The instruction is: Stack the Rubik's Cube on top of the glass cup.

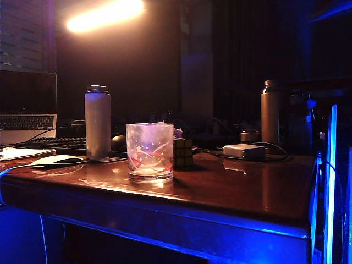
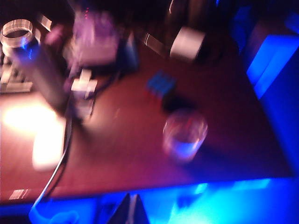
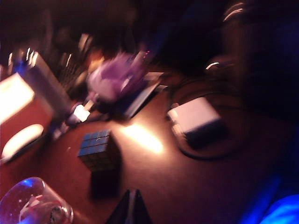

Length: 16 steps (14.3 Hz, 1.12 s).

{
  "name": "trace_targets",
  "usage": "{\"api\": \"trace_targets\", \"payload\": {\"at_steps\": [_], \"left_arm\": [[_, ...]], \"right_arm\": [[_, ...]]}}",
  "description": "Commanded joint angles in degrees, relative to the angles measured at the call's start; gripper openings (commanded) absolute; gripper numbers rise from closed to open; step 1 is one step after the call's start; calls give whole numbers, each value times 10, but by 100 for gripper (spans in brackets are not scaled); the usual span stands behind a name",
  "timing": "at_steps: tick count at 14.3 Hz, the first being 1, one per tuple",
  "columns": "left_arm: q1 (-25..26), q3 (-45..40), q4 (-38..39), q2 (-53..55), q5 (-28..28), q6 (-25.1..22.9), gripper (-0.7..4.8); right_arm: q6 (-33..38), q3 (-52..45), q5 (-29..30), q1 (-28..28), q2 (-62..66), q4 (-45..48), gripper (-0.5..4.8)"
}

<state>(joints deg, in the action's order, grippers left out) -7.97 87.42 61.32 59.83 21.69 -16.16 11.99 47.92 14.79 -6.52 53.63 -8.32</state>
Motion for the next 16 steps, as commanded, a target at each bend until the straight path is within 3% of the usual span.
{"api": "trace_targets", "payload": {"at_steps": [1, 7, 10, 11, 13, 16], "left_arm": [[-49, 3, 15, 1, -11, -13, -5], [-50, 3, -6, 1, -11, -11, -5], [-50, 3, -5, 1, -11, -9, -5], [-50, 3, -5, 1, -9, -9, -5], [-50, 3, -4, 1, -9, -8, -5], [-50, 3, 3, 1, -3, -8, -5]], "right_arm": [[-55, 136, 5, -48, 161, 0, -1], [-63, 286, 11, -127, 415, 79, -1], [-67, 342, -30, -174, 545, 120, -1], [-80, 354, -41, -184, 570, 119, 22], [-83, 365, -63, -200, 604, 122, 479], [-82, 365, -64, -202, 629, 160, 479]]}}
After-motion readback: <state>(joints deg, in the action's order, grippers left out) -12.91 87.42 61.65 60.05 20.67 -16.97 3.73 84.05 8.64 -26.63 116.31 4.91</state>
